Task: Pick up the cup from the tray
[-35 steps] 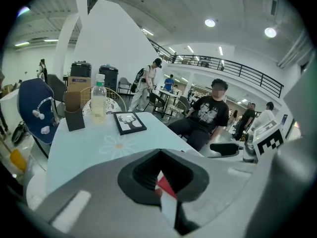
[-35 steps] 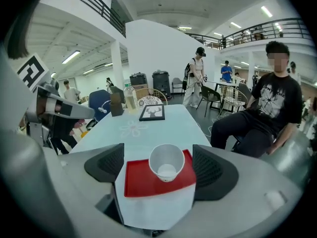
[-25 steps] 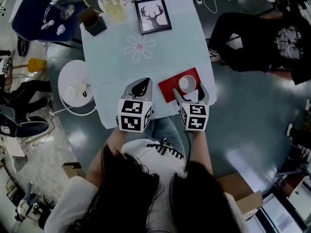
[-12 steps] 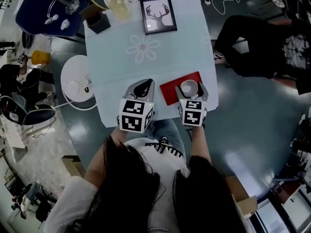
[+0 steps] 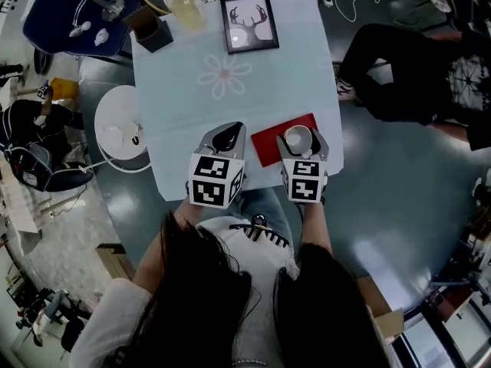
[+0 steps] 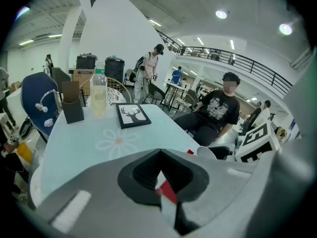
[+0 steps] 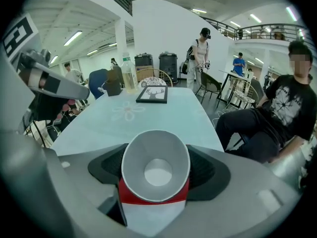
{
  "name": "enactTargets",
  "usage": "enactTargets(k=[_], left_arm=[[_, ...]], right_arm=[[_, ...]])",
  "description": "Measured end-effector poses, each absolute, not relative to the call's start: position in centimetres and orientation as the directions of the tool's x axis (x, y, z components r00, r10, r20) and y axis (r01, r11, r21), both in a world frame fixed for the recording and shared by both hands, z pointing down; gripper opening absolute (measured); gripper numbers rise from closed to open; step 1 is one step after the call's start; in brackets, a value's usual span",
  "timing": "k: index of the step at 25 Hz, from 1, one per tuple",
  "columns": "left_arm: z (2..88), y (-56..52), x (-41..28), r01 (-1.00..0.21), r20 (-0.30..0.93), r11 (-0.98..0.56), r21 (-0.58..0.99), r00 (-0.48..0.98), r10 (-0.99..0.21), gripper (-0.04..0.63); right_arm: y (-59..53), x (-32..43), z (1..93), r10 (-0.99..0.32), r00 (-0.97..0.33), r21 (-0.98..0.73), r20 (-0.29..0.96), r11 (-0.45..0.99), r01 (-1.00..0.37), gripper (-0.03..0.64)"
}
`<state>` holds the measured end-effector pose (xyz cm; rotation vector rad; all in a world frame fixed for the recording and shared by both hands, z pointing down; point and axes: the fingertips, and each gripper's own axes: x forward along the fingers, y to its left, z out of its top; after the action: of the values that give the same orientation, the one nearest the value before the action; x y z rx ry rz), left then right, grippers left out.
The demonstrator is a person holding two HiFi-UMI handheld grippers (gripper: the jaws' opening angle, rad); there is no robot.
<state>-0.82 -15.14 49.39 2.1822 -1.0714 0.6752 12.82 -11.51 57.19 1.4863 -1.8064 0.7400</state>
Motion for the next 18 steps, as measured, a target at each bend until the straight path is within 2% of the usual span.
enactTargets(k=[8, 18], left_arm=[[49.1, -16.0, -0.1, -0.823, 0.655, -0.478, 0.308, 0.548, -0.520, 0.000], [49.4, -17.6, -0.6, -0.846, 0.658, -0.431, 0.313, 0.521, -0.543, 0.000]], right_arm=[[-15.6, 11.8, 52.8, -0.687, -0.189, -0.027, 0.702, 0.241, -0.970, 0.373], [-20.3, 10.1, 54.5, -0.652, -0.245, -0.047, 0.717, 0.306, -0.951, 0.371]])
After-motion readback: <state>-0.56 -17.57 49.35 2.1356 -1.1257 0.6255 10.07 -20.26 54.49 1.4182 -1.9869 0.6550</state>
